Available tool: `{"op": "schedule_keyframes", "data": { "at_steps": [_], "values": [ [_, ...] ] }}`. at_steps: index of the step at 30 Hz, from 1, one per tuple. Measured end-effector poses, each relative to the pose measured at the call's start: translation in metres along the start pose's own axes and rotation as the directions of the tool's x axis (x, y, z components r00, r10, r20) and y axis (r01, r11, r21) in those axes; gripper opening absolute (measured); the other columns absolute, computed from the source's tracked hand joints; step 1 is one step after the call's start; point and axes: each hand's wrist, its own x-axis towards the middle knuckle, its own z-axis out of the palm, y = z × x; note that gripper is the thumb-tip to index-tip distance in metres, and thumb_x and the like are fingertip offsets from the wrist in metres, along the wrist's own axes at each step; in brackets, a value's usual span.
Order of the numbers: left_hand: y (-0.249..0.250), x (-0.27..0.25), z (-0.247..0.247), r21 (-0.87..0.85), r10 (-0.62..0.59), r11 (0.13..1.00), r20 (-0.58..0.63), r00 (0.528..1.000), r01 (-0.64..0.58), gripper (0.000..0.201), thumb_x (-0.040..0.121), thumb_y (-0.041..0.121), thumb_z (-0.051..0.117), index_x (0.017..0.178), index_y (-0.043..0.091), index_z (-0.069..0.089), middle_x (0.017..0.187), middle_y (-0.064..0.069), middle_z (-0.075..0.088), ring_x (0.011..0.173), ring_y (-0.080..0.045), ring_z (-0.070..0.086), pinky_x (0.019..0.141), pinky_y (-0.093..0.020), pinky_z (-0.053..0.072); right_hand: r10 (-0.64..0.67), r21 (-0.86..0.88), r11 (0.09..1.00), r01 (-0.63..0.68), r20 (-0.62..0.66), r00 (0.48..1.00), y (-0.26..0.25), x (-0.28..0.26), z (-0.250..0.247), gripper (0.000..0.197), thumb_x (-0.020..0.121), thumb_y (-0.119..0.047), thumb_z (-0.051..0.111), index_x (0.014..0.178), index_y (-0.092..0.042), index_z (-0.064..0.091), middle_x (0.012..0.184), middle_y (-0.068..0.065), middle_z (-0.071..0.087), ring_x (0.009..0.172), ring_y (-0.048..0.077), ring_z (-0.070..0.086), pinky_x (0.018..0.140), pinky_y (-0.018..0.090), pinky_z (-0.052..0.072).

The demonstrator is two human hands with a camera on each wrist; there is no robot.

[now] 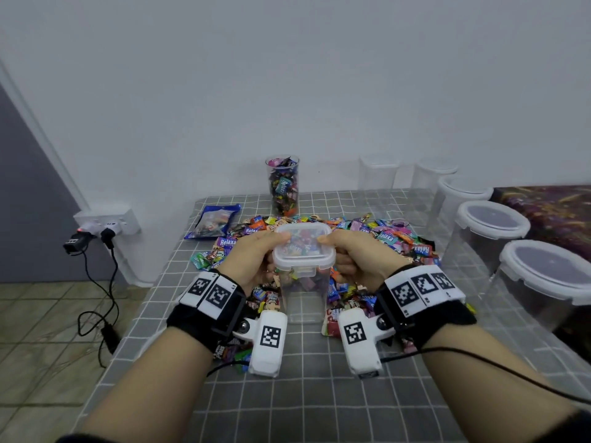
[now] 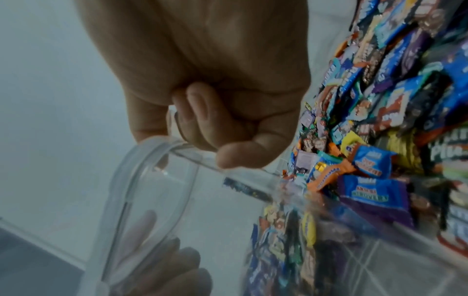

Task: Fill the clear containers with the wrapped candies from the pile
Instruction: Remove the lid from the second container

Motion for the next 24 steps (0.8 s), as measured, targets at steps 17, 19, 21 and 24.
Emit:
{"op": "schedule_keyframes", "data": {
  "at_steps": [17,19,21,24],
  "values": [
    [0.059,-0.008,0.007,0.873,0.014,0.229,0.439,0.898,-0.430,0.114,0.060,0.053,0.081,0.150,0.022,0.019,0.148,0.005,0.035,0.131,-0.012,0.036,0.105,-0.026,0.030,-0.276,-0.363,0.879,0.309,0.142,0.951,0.040,0.003,-0.005,0.087,0.062,-0.033,0.080,0.137,-0.030,0.037,0.128,-0.005,0.057,0.116,0.017,0.055,0.099,0.040,0.047],
    [0.059,-0.007,0.008,0.887,0.023,0.182,0.428,0.904,-0.424,0.110,0.066,0.049,0.079,0.151,0.021,0.016,0.151,0.003,0.032,0.134,-0.014,0.034,0.107,-0.028,0.029,-0.265,-0.353,0.887,0.298,0.139,0.954,0.040,0.003,-0.006,0.086,0.061,-0.032,0.081,0.136,-0.031,0.039,0.127,-0.004,0.058,0.115,0.018,0.056,0.099,0.043,0.047],
    [0.059,-0.007,0.008,0.892,0.023,0.177,0.418,0.908,-0.415,0.114,0.063,0.052,0.080,0.151,0.021,0.014,0.152,0.003,0.030,0.135,-0.015,0.033,0.109,-0.029,0.029,-0.257,-0.333,0.897,0.289,0.138,0.956,0.040,0.003,-0.007,0.085,0.061,-0.028,0.081,0.135,-0.030,0.040,0.126,-0.004,0.058,0.115,0.019,0.056,0.099,0.043,0.047],
    [0.059,-0.009,0.008,0.884,0.051,0.223,0.409,0.911,-0.410,0.122,0.048,0.059,0.072,0.150,0.021,0.018,0.151,0.003,0.033,0.134,-0.014,0.036,0.109,-0.029,0.031,-0.258,-0.329,0.898,0.291,0.143,0.956,0.039,0.003,-0.007,0.084,0.061,-0.025,0.080,0.135,-0.027,0.040,0.124,-0.004,0.059,0.113,0.020,0.057,0.095,0.037,0.049]
  ]
}}
